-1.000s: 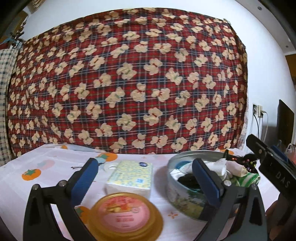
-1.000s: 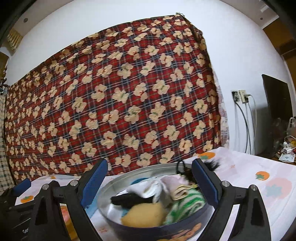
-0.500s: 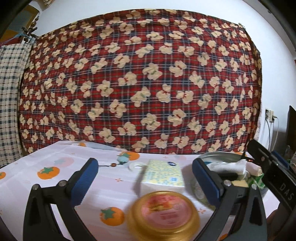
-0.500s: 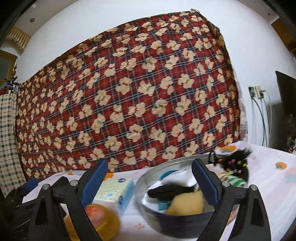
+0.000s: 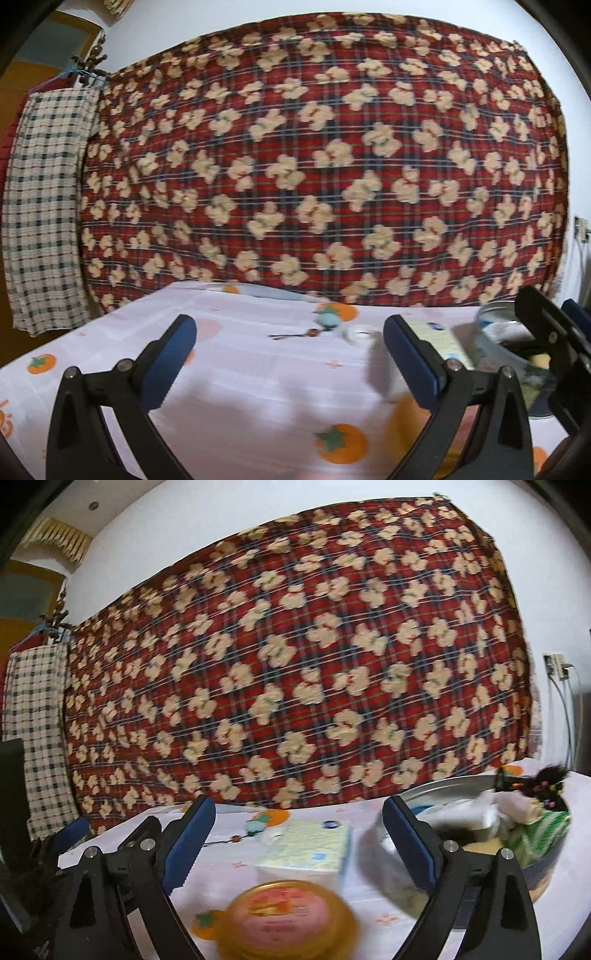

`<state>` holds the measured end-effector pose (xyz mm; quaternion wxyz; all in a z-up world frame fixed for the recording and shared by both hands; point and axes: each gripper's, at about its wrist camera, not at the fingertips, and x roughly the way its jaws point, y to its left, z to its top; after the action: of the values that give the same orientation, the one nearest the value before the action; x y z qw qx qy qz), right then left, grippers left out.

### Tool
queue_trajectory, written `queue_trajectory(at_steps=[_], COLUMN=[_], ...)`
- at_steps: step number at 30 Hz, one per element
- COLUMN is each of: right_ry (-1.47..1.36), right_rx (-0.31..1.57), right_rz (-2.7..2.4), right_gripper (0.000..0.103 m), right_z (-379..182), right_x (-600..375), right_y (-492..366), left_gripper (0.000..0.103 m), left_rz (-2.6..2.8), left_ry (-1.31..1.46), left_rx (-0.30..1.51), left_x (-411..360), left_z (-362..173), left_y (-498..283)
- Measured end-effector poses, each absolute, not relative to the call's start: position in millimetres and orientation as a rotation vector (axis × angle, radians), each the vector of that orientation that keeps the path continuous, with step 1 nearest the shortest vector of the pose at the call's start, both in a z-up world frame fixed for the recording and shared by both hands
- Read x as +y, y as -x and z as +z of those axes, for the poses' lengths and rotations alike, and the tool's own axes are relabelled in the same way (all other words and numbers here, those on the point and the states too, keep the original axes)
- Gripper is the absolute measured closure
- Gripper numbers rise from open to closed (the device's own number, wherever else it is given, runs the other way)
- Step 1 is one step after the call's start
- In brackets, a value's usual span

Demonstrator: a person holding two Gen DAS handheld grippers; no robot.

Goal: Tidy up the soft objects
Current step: 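Withdraw both tools from the tin toward the tape roll and blue plush, then lower the right gripper onto the white tape roll and grasp it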

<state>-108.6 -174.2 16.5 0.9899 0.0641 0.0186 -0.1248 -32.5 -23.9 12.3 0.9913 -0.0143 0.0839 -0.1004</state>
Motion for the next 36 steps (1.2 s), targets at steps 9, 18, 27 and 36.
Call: queue_trajectory(at_steps=[9,18,27,36], right_ry=[-0.117,-0.117,-0.112,-0.221], right_rx=[0.087,0.190,0.410,0.729], right_rz=[-0.204,-0.154,-0.110,-0.086], right_gripper=[0.009,0.009,0.012,0.026], right_z=[12.9,8.6,13.9,-1.5], right_x=[-137.7,-124.0,-131.8,-160.6], right_y=[71.5,31.3,-37.4,-104.2], left_gripper=[0.000,0.001,0.001,0.001], left_rz=[-0.126,-0.087,-0.042,-0.069], left_ry=[0.045,0.005,0.000,-0.021], left_rx=[0.208,0.240,0.298,0.466], left_x=[12.0,19.9,24.0,2.0], left_z=[7.8,4.6,-0.1,-10.8], left_y=[5.5,-19.3,-52.5,-115.5])
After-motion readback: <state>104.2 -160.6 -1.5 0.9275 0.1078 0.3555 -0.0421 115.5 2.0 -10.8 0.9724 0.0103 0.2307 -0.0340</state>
